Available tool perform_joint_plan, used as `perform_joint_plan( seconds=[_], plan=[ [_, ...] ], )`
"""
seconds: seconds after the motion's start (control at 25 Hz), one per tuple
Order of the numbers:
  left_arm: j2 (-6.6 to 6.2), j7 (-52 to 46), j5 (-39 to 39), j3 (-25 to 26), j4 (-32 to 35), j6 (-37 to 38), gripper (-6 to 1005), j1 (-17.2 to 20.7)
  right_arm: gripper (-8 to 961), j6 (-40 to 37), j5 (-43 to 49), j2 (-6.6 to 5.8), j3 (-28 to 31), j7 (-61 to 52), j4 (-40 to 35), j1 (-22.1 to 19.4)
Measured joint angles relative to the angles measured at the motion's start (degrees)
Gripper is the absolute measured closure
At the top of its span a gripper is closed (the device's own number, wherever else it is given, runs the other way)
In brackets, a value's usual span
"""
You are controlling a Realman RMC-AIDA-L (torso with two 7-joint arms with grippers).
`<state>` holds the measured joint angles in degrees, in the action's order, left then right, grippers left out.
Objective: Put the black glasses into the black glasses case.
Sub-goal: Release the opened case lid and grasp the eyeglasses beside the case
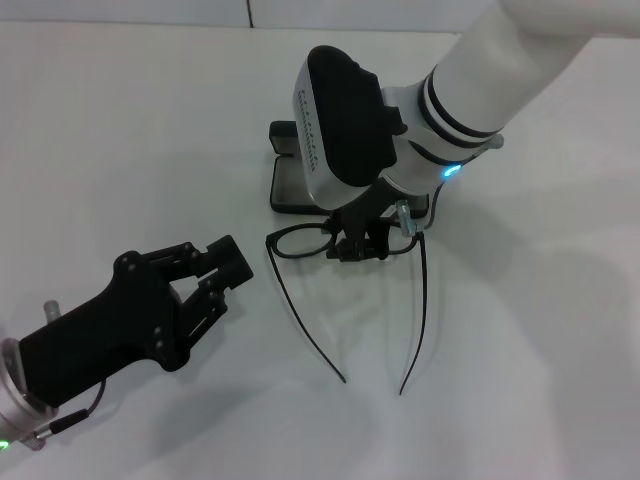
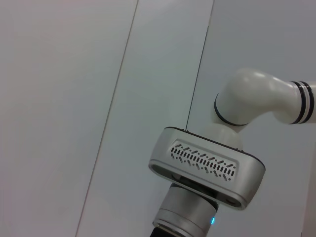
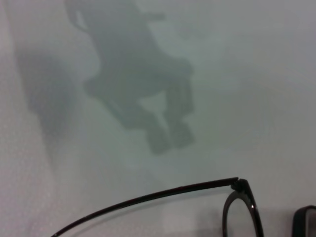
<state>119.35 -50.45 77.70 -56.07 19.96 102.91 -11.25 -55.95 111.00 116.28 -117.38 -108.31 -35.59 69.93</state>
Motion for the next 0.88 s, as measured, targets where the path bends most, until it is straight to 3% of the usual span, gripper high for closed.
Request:
perform_joint_plan(
  seconds=[0.44,0.64,0.88],
  plan=[
    [0.00,0.0,0.0,0.0,0.0,0.0,813,0.0,756,0.2,-0.1,0.00,-0.8,-0.1,0.0,0.0],
    [0.00,0.0,0.0,0.0,0.0,-0.1,813,0.0,840,0.4,-0.2,0.00,-1.1,-0.1,0.0,-0.1],
    [0.00,0.0,0.0,0.0,0.0,-0.1,813,0.0,839,0.5,-0.2,0.00,-1.4,-0.2,-0.9,-0.9]
  ],
)
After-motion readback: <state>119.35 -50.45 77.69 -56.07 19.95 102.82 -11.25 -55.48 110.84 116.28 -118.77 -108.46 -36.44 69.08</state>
